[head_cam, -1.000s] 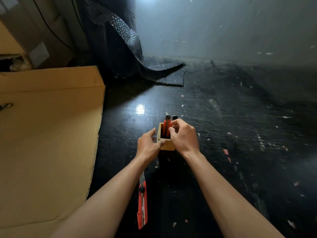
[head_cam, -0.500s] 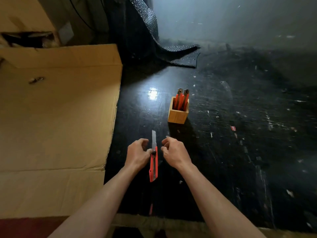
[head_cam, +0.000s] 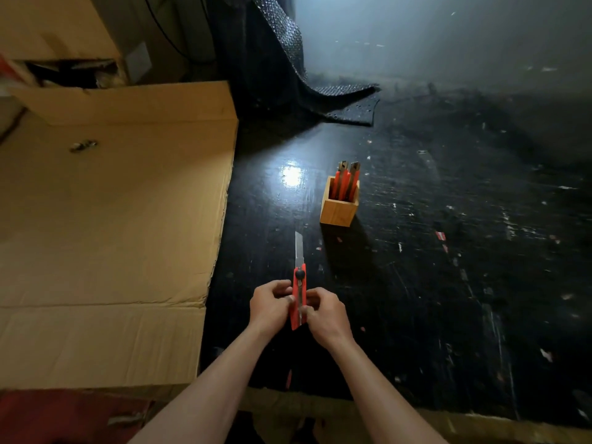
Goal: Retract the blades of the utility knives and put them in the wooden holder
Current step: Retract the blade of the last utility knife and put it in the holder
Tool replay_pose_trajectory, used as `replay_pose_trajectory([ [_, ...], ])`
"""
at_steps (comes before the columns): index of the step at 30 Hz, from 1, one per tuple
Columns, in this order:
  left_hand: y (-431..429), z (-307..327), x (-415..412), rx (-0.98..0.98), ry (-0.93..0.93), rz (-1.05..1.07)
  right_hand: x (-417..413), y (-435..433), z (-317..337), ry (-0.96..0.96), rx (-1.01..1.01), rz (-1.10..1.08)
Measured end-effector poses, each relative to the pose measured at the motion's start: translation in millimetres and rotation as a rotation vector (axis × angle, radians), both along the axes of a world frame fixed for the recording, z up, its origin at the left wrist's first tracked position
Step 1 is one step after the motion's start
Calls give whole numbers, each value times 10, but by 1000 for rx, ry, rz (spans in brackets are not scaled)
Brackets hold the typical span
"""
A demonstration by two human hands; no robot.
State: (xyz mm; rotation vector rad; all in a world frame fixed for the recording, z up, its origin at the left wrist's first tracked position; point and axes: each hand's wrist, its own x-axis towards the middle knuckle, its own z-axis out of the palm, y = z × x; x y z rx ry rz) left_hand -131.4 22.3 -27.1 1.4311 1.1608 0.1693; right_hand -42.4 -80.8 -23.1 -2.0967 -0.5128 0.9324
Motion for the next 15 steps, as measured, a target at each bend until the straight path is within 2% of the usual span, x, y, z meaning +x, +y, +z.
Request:
replay_pose_trajectory([
  [5, 140, 356, 124, -18, -168, -71, 191, -13, 336, 26, 145, -57],
  [15, 378, 1471, 565, 2, -475, -171, 744, 69, 1320, -203, 437, -11],
])
